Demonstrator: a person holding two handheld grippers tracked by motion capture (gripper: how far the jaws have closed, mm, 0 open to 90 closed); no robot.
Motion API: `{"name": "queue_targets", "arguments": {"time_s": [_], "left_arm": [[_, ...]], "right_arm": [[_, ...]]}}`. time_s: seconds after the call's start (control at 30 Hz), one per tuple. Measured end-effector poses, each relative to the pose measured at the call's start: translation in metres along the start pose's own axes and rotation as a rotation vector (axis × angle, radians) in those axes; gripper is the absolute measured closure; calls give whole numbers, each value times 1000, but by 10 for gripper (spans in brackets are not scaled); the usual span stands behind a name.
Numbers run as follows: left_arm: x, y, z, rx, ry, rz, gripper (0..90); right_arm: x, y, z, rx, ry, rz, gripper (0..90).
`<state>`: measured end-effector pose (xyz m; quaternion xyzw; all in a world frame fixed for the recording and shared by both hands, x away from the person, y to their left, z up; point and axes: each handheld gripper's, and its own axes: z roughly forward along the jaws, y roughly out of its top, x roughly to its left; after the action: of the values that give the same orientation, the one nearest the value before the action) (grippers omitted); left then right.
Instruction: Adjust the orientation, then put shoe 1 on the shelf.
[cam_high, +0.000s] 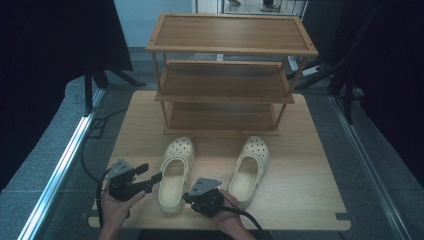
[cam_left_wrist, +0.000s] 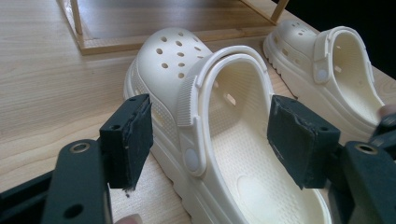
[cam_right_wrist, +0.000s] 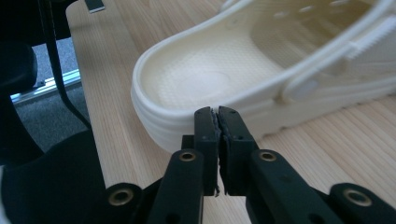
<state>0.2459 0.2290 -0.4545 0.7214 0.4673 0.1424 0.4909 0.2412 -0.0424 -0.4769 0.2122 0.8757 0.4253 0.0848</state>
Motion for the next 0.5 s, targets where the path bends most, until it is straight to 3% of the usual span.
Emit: {"name": "queue_targets", "arguments": {"time_s": [0.1, 0.2, 0.3, 0.33, 0.37, 0.4, 0.5], "left_arm": [[-1, -1, 2, 11, 12, 1, 318], [-3, 0, 8, 36, 29, -8, 320], [-5, 0, 12, 40, 36, -9, 318], [-9, 0, 14, 46, 46, -2, 317], [-9, 0, 14, 46, 46, -2, 317], [-11, 0, 17, 54, 62, 9, 317], [-10, 1, 20, 60, 89, 6, 319]], "right_arm": [[-5, -1, -13, -21, -23, 14, 832], [-24, -10, -43, -74, -96, 71, 766], [-34, -17, -58, -101, -122, 111, 745], [-42, -23, -74, -124, -149, 139, 734], [-42, -23, -74, -124, -149, 139, 734], [-49, -28, -88, -127, -186, 152, 727], [-58, -34, -102, -139, -211, 178, 727]]}}
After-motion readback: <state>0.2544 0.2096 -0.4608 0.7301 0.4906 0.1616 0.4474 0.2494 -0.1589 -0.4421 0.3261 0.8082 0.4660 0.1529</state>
